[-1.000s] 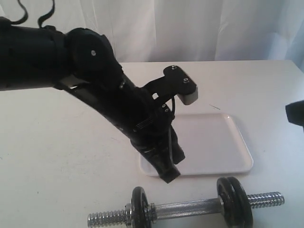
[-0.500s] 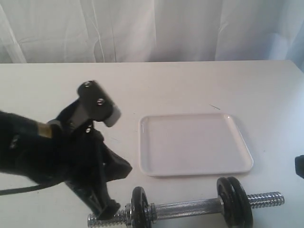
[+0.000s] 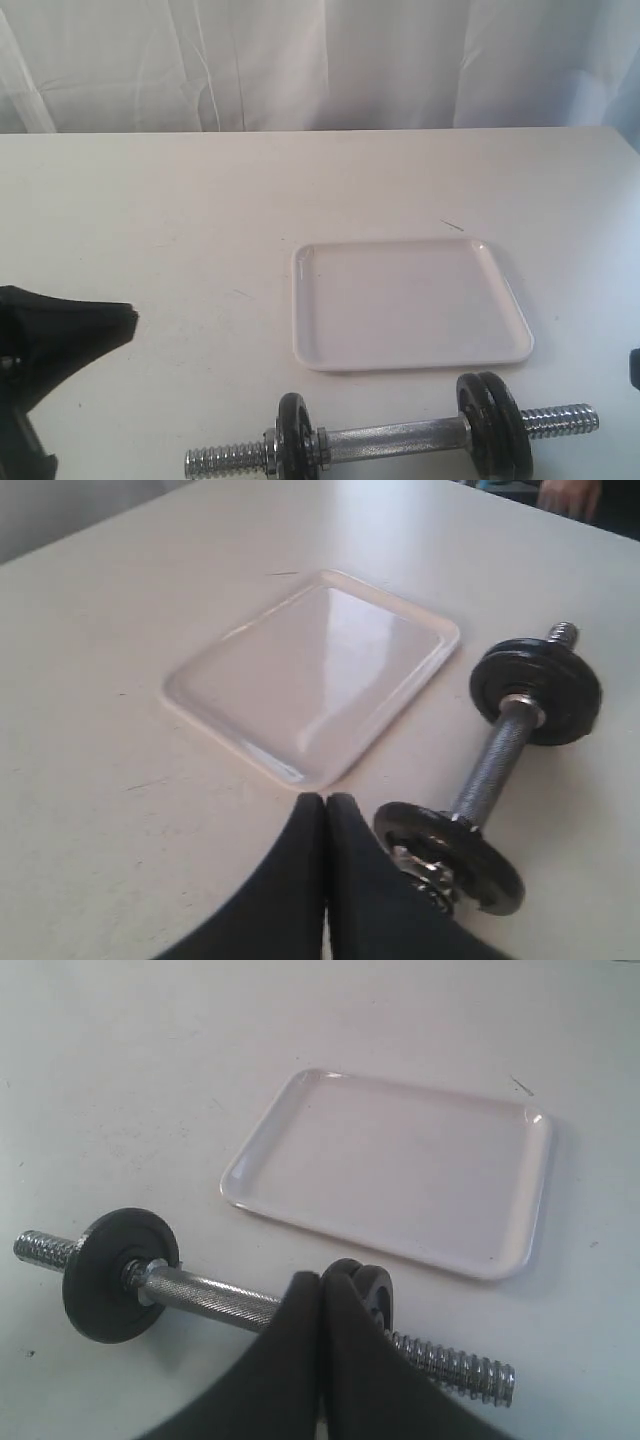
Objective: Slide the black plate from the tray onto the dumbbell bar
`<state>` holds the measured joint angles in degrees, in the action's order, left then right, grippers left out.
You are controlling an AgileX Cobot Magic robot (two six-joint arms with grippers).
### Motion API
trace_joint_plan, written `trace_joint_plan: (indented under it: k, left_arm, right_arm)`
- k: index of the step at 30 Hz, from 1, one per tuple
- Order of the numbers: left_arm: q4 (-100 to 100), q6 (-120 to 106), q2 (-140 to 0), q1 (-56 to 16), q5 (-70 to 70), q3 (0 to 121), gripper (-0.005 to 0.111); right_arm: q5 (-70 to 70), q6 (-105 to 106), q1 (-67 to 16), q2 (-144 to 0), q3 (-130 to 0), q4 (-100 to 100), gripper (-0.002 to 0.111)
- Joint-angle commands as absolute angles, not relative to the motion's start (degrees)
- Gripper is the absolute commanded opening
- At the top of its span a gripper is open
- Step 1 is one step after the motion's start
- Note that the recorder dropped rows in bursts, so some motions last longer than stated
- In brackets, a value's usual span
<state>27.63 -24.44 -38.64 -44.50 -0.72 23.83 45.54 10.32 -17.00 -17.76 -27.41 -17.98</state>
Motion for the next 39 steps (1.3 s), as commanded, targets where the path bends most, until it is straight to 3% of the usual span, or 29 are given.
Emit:
trace_joint_plan:
  k: [1,14,21,23,32,39]
  left_arm:
    - [27.79,-29.31,-33.60,-37.91,-0.89,19.91,0.000]
    - [27.79,-33.33,-32.42,-35.00,-0.62,19.44,0.000]
    - [27.92,-32.88,-30.12,-34.78,10.88,17.57,0.000]
    - [24.66,-28.01,-26.30,-32.00,9.45,15.83,0.000]
    - [9.71,-5.08,-2.89,-4.82,-8.99,6.97,0.000]
    - [9.71,-3.49,-0.68,-0.64,-13.95,2.59,0.000]
  right_arm:
    - [46.02,9.94,-16.54,-17.46,-27.13,-18.24,0.000]
    - [45.84,9.94,-16.54,-17.46,-27.24,-18.24,0.000]
    - [45.70,9.94,-16.54,-17.46,-27.24,-18.24,0.000]
    - [45.70,9.94,-16.54,-17.46,-27.24,-18.24,0.000]
    - [45.70,9.94,-16.54,-17.46,-27.24,-18.24,0.000]
    - [45.70,9.94,-16.54,-17.46,-27.24,-18.24,0.000]
